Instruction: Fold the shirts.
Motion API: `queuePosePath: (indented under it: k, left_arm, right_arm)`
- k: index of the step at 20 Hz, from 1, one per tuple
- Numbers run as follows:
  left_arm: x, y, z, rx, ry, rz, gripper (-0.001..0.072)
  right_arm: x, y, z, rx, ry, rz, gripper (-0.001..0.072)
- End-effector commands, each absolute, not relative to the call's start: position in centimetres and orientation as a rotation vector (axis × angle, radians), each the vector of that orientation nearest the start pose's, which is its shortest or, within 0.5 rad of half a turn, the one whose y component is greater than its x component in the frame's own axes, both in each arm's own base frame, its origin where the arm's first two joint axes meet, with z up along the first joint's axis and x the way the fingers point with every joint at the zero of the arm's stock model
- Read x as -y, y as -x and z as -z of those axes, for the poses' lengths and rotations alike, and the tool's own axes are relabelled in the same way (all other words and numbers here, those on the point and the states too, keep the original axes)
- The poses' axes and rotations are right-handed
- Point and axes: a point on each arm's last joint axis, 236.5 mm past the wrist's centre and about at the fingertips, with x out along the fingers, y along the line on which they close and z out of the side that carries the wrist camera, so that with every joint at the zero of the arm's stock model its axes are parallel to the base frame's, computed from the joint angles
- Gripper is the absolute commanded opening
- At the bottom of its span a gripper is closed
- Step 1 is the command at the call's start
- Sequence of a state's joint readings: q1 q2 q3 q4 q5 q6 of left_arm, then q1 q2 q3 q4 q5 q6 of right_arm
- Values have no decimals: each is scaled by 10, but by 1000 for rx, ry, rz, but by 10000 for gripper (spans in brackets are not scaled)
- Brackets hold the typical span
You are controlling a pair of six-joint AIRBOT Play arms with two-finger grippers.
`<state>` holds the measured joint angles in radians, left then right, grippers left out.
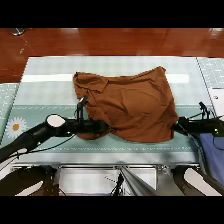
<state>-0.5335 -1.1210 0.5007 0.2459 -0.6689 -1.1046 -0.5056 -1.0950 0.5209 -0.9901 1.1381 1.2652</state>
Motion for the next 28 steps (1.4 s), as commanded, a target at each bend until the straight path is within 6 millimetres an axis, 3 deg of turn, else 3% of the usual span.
queuePosePath:
  k: [1,3,5,7,8,10,11,13,16,21,25,28]
  left_arm:
    - [291,-258,-1,-1179,735,784,34]
    - [274,-306,-66,-1024,766,835,34]
    - [245,-356,-156,-794,759,859,34]
    - [212,-384,-257,-559,711,872,34]
    - [196,-386,-305,-454,670,882,34]
    - [166,-377,-377,-327,605,863,33]
    - [147,-374,-393,-326,581,790,34]
    - [92,-370,-415,-319,503,554,34]
    - [47,-327,-450,-265,316,364,34]
    - [-10,-232,-495,-111,78,-51,34]
    - [11,-167,-507,-40,-12,-28,34]
    - [-20,-155,-485,-111,-10,-102,34]
  right_arm:
    - [-12,-280,40,-1333,-724,-174,19]
    - [-5,-331,-33,-1178,-664,-217,19]
    - [-1,-373,-125,-986,-556,-247,19]
    - [-4,-396,-227,-770,-448,-269,19]
    - [-6,-398,-280,-657,-393,-277,19]
    - [-11,-378,-369,-461,-300,-272,19]
    - [-14,-359,-406,-374,-243,-258,19]
    - [-29,-313,-459,-234,-164,-254,19]
    - [-43,-245,-491,-124,-69,-202,19]
    - [-36,-156,-499,-51,-16,-26,19]
    - [-16,-128,-485,-88,-22,102,19]
    - [-20,-133,-473,-132,-33,68,19]
